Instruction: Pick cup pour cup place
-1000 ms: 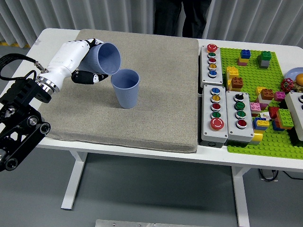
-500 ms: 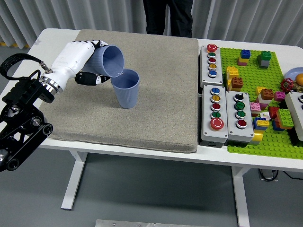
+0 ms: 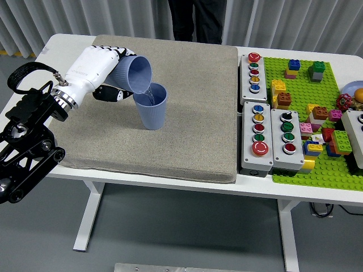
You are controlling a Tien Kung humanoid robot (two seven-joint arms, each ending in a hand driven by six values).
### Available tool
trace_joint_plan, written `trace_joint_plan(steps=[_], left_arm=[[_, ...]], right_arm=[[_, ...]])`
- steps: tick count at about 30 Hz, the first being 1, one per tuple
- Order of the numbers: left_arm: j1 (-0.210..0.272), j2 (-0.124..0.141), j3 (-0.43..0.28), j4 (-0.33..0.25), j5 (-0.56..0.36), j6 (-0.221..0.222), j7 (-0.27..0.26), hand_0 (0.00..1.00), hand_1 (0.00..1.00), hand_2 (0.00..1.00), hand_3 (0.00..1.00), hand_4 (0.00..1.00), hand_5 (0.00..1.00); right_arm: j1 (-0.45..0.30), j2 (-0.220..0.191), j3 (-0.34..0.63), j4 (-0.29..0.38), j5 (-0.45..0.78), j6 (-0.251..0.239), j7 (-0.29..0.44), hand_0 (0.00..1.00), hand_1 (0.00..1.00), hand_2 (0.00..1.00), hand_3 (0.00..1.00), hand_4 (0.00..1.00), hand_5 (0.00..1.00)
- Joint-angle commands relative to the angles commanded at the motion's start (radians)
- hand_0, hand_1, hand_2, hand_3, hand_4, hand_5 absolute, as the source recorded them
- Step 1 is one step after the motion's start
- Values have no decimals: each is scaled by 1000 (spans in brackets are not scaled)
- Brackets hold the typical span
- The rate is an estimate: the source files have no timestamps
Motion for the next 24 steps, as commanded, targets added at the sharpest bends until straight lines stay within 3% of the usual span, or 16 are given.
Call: trace_joint_plan(steps=[15, 24], left_arm=[[-12, 16, 31, 13, 18, 10, 5, 587, 556, 571, 543, 651, 16], [-26, 41, 63, 10, 36, 19, 17, 586, 555, 568, 543, 650, 16]], right_arm=[[2, 0, -1, 0, 4, -2, 1, 721, 682, 674, 629, 136, 344], [4, -1, -4, 0, 11, -3, 2, 721, 681, 674, 629, 135, 344]])
